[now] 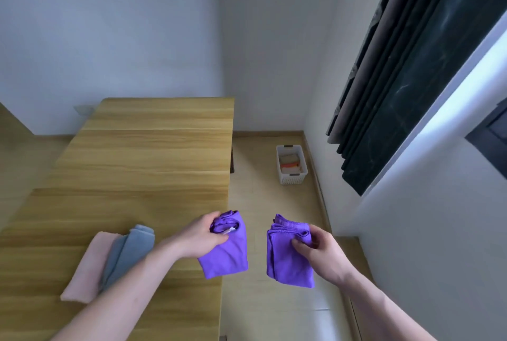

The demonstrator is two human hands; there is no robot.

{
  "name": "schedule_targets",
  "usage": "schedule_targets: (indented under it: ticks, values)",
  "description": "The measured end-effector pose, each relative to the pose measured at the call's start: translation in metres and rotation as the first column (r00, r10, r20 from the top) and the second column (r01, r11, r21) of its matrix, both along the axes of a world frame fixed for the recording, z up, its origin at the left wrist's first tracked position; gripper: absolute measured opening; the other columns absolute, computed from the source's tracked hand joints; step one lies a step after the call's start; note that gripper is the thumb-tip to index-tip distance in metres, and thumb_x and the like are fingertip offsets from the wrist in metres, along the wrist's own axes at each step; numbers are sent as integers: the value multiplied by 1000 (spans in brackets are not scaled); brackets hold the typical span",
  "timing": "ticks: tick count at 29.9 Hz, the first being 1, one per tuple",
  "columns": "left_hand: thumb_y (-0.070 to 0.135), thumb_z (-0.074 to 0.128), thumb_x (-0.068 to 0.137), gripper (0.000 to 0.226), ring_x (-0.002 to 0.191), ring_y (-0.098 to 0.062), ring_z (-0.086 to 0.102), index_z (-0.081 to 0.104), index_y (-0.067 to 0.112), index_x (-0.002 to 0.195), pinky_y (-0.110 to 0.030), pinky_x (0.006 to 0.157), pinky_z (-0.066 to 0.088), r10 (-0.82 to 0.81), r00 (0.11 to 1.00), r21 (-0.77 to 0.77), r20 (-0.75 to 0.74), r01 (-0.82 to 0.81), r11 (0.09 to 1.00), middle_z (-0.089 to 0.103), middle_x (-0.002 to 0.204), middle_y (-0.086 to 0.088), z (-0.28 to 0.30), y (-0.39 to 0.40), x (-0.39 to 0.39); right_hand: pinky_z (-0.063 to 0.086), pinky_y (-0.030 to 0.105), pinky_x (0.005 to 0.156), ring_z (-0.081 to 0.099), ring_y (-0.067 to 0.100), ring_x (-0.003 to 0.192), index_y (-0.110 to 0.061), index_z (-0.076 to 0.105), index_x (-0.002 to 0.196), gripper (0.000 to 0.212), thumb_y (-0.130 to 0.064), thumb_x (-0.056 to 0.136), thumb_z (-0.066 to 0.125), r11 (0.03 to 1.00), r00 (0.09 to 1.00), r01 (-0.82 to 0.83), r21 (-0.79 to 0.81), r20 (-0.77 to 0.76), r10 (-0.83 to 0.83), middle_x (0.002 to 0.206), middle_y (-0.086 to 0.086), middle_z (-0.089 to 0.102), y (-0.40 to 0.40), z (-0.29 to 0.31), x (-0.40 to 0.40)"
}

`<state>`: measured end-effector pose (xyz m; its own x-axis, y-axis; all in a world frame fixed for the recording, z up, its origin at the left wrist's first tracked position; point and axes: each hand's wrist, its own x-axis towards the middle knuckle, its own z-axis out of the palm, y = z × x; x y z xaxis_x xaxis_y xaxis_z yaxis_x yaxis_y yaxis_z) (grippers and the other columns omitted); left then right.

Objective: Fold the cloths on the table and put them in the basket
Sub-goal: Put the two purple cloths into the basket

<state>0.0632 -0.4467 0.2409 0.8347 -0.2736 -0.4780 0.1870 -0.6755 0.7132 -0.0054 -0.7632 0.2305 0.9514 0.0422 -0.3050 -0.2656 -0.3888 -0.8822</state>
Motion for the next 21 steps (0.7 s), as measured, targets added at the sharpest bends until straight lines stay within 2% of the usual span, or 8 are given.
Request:
schedule_targets:
  ticks: [4, 6, 11, 14, 21]
  values:
    - [37, 61, 84, 25, 85, -15, 57, 59, 28, 107, -33, 77, 42, 4, 1000, -24, 27, -3, 1000, 70, 104, -3, 10, -69, 11, 57, 45, 91, 71, 21, 94, -30, 72, 105, 15, -33, 91, 67, 1000, 1000, -14, 0, -4, 14, 95, -6, 76, -59, 5, 23]
    - [40, 60, 84, 18, 81, -14, 54, 57, 30, 99, -32, 74, 41, 8, 999, -27, 44, -7, 1000, 67, 95, 0, 18, -93, 17, 57, 44, 91, 71, 18, 94, -31, 72, 104, 14, -31, 91, 67, 1000, 1000, -12, 3, 8, 12, 95, -7, 76, -78, 11, 33]
    - [38, 65, 82, 23, 67, -14, 49, 57, 23, 97, -33, 67, 38, 22, 997, -72, 68, -17, 997, 59, 75, 1, 32, -124, 31, 58, 44, 92, 72, 17, 94, -30, 72, 103, 12, -28, 93, 68, 1000, 999, -20, 23, 44, 19, 97, -8, 77, -106, 24, 54]
    - [36, 68, 82, 22, 70, -14, 55, 60, 26, 99, -33, 68, 41, 42, 995, -97, 93, -33, 995, 68, 87, -9, 42, -131, 45, 57, 45, 93, 72, 17, 95, -30, 73, 104, 13, -29, 93, 68, 999, 999, -20, 40, 51, 18, 98, -8, 77, -113, 28, 73]
    - [37, 71, 79, 25, 74, -15, 61, 63, 27, 100, -32, 70, 44, 133, 984, -126, 122, -118, 985, 73, 91, -5, 43, -127, 92, 57, 46, 93, 72, 17, 96, -30, 73, 104, 13, -30, 91, 69, 996, 997, -70, 51, 44, 68, 98, -7, 77, -109, 33, 133]
